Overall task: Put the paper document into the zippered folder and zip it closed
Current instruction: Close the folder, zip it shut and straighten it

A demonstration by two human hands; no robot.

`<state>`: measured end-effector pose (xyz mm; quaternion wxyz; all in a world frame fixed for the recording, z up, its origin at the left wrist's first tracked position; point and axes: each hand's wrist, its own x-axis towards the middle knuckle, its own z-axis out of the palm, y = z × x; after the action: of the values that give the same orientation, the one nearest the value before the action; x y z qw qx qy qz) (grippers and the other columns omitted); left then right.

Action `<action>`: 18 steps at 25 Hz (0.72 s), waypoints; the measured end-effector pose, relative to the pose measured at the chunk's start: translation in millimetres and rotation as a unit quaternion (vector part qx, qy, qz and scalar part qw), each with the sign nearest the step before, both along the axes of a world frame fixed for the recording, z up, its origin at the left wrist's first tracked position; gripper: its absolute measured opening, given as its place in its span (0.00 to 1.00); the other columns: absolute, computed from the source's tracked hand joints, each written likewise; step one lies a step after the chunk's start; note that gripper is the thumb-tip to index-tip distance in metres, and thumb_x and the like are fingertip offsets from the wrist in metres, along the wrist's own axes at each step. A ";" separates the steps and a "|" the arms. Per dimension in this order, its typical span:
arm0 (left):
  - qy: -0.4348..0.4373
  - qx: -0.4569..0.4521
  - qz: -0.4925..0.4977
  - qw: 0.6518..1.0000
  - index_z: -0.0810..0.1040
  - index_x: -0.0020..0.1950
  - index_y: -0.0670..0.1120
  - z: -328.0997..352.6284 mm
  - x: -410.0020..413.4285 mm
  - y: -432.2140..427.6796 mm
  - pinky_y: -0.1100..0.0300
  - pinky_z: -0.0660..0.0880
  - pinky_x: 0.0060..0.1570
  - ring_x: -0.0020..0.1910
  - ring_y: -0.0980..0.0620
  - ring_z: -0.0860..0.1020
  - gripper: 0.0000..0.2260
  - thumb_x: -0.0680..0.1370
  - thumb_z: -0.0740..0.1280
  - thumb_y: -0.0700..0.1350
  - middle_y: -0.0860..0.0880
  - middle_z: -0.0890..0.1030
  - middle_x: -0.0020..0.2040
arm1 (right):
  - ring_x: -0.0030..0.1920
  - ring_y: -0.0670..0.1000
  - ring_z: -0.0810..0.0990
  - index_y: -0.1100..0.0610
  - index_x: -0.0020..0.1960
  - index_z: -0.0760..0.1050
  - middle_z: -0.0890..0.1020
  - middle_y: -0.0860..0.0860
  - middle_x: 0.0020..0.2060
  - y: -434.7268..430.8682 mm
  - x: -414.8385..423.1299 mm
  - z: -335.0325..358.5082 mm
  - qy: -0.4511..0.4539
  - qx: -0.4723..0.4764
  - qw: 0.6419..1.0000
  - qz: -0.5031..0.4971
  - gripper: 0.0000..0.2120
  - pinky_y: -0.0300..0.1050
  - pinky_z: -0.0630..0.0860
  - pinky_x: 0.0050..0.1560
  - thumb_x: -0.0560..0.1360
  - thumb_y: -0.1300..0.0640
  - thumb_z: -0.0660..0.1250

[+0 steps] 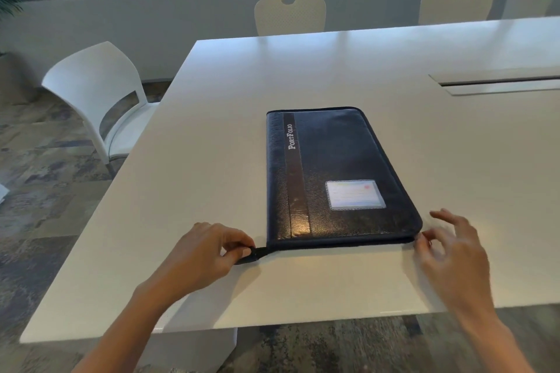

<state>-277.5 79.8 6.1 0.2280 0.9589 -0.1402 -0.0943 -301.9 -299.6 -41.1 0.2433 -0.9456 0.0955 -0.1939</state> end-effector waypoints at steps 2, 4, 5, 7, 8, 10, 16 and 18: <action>0.058 0.000 -0.044 0.997 0.85 0.50 0.58 16.6 8.9 -4.3 0.60 0.79 0.51 0.43 0.63 0.81 0.05 0.76 0.70 0.53 0.63 0.84 0.43 | 0.51 0.54 0.78 0.59 0.41 0.82 0.80 0.53 0.53 -7.8 2.6 0.9 -0.002 0.021 1.000 0.010 0.02 0.44 0.70 0.49 0.71 0.63 0.71; 0.042 -0.031 -0.066 0.996 0.85 0.47 0.55 35.3 24.2 -17.2 0.62 0.79 0.48 0.42 0.64 0.81 0.11 0.74 0.68 0.61 0.62 0.84 0.40 | 0.46 0.51 0.80 0.58 0.43 0.83 0.82 0.51 0.48 -14.9 2.9 4.2 -0.017 0.049 0.998 0.027 0.02 0.44 0.73 0.48 0.71 0.63 0.72; 0.006 -0.052 -0.070 0.996 0.85 0.47 0.54 42.2 33.5 -28.6 0.63 0.78 0.47 0.42 0.63 0.81 0.15 0.74 0.66 0.63 0.62 0.84 0.39 | 0.44 0.50 0.81 0.57 0.43 0.83 0.83 0.50 0.46 -18.6 3.3 4.9 -0.023 0.063 0.997 0.033 0.03 0.44 0.75 0.48 0.71 0.62 0.73; -0.053 -0.085 -0.104 0.990 0.85 0.47 0.53 49.2 53.5 -64.5 0.64 0.77 0.45 0.41 0.62 0.81 0.17 0.75 0.64 0.64 0.60 0.84 0.40 | 0.44 0.47 0.80 0.54 0.43 0.84 0.83 0.47 0.43 -23.9 4.2 4.2 -0.024 0.086 0.995 0.041 0.04 0.43 0.77 0.48 0.70 0.62 0.74; -0.071 -0.088 -0.133 0.985 0.84 0.48 0.52 48.7 64.9 -88.3 0.62 0.77 0.45 0.42 0.60 0.81 0.16 0.77 0.64 0.61 0.59 0.84 0.42 | 0.44 0.46 0.80 0.54 0.43 0.83 0.83 0.45 0.42 -25.3 4.6 4.1 -0.022 0.090 0.995 0.046 0.04 0.41 0.76 0.48 0.70 0.62 0.74; -0.100 -0.067 -0.188 0.975 0.83 0.53 0.51 40.3 87.7 -140.4 0.57 0.76 0.49 0.47 0.59 0.78 0.13 0.79 0.64 0.57 0.56 0.84 0.48 | 0.45 0.46 0.79 0.53 0.42 0.83 0.82 0.44 0.41 -26.9 7.5 3.9 -0.017 0.084 0.995 0.059 0.05 0.35 0.73 0.46 0.69 0.63 0.74; -0.175 0.034 -0.301 0.937 0.78 0.63 0.54 1.2 140.6 -247.1 0.48 0.63 0.67 0.66 0.50 0.70 0.15 0.81 0.59 0.57 0.50 0.74 0.68 | 0.42 0.43 0.78 0.52 0.39 0.81 0.80 0.43 0.38 -38.5 15.2 5.7 -0.006 0.070 0.992 0.109 0.07 0.31 0.71 0.42 0.68 0.63 0.75; -0.181 0.030 -0.306 0.934 0.80 0.59 0.53 -7.2 151.6 -255.5 0.46 0.63 0.69 0.65 0.51 0.70 0.15 0.81 0.59 0.58 0.50 0.73 0.67 | 0.42 0.43 0.78 0.51 0.38 0.81 0.79 0.42 0.37 -41.4 16.6 5.2 -0.009 0.087 0.989 0.117 0.08 0.35 0.73 0.41 0.67 0.64 0.75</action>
<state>-125.9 -175.7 -1.1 0.1305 0.8769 -0.4626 0.0120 -285.3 -341.0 -36.0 0.3468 -0.9235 -0.0016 -0.1637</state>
